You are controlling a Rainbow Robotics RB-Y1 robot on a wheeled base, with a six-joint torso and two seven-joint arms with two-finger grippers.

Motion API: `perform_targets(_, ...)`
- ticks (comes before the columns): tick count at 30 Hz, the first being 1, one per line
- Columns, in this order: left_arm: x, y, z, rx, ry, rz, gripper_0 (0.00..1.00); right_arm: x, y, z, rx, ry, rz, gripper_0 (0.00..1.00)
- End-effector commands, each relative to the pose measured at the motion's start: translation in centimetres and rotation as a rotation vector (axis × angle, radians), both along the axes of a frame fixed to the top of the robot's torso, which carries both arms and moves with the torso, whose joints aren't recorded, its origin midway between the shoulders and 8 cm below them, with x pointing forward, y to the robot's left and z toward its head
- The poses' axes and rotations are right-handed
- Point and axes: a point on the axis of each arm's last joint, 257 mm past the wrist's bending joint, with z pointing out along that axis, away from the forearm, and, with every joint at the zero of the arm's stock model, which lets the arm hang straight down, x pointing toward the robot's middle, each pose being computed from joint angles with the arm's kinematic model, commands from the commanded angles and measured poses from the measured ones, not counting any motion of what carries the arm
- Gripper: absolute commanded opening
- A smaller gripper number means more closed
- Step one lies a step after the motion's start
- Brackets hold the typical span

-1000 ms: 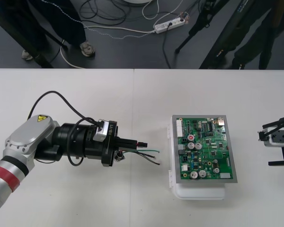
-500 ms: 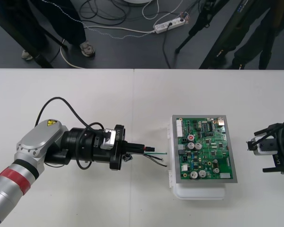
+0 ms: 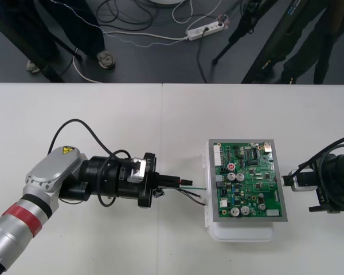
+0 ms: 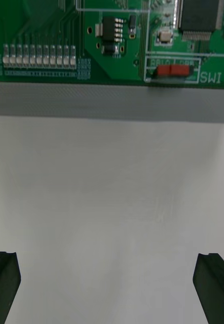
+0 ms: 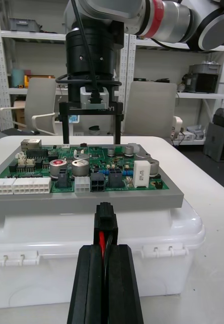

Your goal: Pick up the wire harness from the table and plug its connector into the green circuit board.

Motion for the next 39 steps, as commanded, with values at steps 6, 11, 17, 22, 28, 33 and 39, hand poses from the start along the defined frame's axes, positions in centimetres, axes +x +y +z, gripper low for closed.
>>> perform_targets(6,0.6,-3.9,0.4,-0.015,-0.017,0.024,0.00,1.3,2.9,0.9,0.013,-0.035,0.013,1.00)
perform_targets(11,0.2,-4.9,0.0,-0.012,-0.004,0.020,0.00,1.9,3.5,1.2,0.023,-0.052,0.005,1.00)
perform_targets(17,0.2,-5.1,-0.1,-0.012,0.004,0.023,0.00,2.1,4.6,1.0,0.046,-0.055,-0.004,1.00)
perform_targets(22,0.0,-5.3,-0.3,-0.009,0.012,0.019,0.00,2.0,5.4,0.5,0.060,-0.050,-0.006,1.00)
perform_targets(28,-0.1,-5.7,0.0,-0.020,0.020,0.021,0.00,1.9,6.4,0.1,0.068,-0.049,0.002,1.00)
perform_targets(33,0.0,-6.3,0.3,-0.033,0.023,0.024,0.00,1.9,7.3,0.7,0.062,-0.072,0.032,1.00)
perform_targets(39,0.1,-6.7,0.3,-0.036,0.025,0.032,0.00,1.8,7.8,0.9,0.063,-0.078,0.044,1.00)
